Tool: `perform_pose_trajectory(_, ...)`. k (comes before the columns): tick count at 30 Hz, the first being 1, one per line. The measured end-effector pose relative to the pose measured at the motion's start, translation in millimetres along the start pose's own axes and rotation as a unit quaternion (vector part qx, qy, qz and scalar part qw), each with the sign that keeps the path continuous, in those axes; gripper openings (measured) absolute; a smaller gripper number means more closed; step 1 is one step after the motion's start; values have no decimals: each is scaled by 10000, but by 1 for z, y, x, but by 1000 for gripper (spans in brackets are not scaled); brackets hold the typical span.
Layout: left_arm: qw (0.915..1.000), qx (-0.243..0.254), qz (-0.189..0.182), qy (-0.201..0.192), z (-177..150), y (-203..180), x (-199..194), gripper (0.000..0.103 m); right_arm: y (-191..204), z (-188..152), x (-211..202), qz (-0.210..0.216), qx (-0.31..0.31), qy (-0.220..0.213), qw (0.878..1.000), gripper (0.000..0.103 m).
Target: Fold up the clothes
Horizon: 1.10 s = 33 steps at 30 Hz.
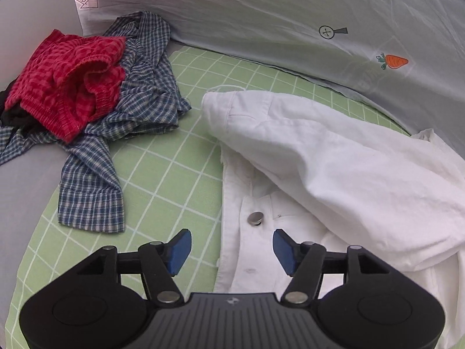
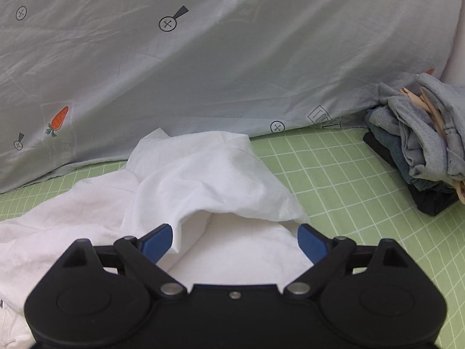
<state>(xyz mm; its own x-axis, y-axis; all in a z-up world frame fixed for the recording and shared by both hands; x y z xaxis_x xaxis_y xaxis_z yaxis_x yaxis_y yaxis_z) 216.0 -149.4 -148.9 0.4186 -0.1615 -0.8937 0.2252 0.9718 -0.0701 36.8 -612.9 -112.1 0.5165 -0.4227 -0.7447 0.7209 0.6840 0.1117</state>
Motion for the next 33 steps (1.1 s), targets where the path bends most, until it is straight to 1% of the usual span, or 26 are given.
perform_pose_trajectory(2,9998,-124,-14,135,-18,7,0,64,-25,-13,2,-69,304,51,9995,94)
perform_pose_trajectory(5,9985,-364,-126,396,-45,15,7,64,-56,-41,14,-329,617,397,9968,91)
perform_pose_trajectory(6,9977,-459,-162,465,-54,17,10,64,-63,-50,17,-269,753,471,9957,90)
perform_pose_trajectory(8,9965,-695,-247,380,-62,19,13,65,-75,-65,22,-66,1130,588,9918,88)
perform_pose_trajectory(9,9945,-877,-409,394,-63,20,15,66,-80,-71,24,77,1371,631,9885,88)
perform_pose_trajectory(11,9892,-1214,-713,417,-66,20,20,69,-88,-81,28,294,1846,719,9797,88)
perform_pose_trajectory(12,9890,-1218,-735,406,-66,17,21,69,-92,-85,30,389,2121,759,9735,88)
perform_pose_trajectory(13,9888,-1222,-758,395,-66,14,21,71,-93,-88,30,497,2271,764,9696,86)
perform_pose_trajectory(14,9886,-1225,-780,384,-66,11,22,72,-94,-90,31,605,2420,768,9653,79)
perform_pose_trajectory(15,9885,-1229,-802,373,-67,7,22,72,-93,-91,31,699,2431,763,9645,74)
perform_pose_trajectory(16,9883,-1233,-825,362,-67,4,23,72,-92,-92,31,793,2442,758,9635,62)
perform_pose_trajectory(17,9881,-1236,-847,352,-67,1,23,71,-89,-91,29,863,2380,731,9646,51)
perform_pose_trajectory(18,9881,-1231,-853,340,-67,-2,23,69,-86,-91,27,933,2318,705,9657,44)
perform_pose_trajectory(19,9898,-1166,-754,323,-67,-3,22,64,-82,-91,24,964,2225,640,9681,29)
perform_pose_trajectory(20,9913,-1102,-655,307,-67,-4,21,44,-78,-90,22,995,2130,575,9703,16)
perform_pose_trajectory(21,9924,-1054,-573,285,-67,-5,20,27,-73,-90,17,958,1954,473,9749,11)
perform_pose_trajectory(22,9918,-1107,-594,229,-68,-3,18,27,-69,-90,12,920,1777,372,9791,5)
perform_pose_trajectory(23,9912,-1160,-615,174,-69,-1,16,21,-64,-91,7,881,1598,270,9828,3)
perform_pose_trajectory(24,9905,-1213,-636,118,-70,2,14,19,-59,-91,2,842,1419,168,9861,3)
perform_pose_trajectory(26,9898,-1287,-607,5,-72,7,7,17,-49,-91,-14,773,1011,-10,9919,2)
perform_pose_trajectory(29,9921,-1199,-327,-199,-78,17,-9,16,-31,-92,-42,634,325,-266,9971,2)
perform_pose_trajectory(30,9924,-1182,-233,-234,-81,24,-15,16,-27,-95,-51,619,204,-307,9974,2)
perform_pose_trajectory(33,9931,-1134,102,-285,-92,48,-30,16,-19,-112,-71,687,153,-235,9972,2)
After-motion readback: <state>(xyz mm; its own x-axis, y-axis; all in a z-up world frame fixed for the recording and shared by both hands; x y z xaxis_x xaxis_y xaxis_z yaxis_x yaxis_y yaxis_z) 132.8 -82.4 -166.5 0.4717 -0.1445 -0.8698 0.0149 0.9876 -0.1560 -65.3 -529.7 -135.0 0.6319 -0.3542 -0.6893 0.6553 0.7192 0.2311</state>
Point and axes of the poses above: each gripper's, at about its wrist camera, not at the fingertips, and x roughly the way its jaws point, y to its left, z to its top, the point moved 4 cm from there along x, roughly the way its jaws point, and after that the axes turned 6 degrees about x, right-handed, at the moved point
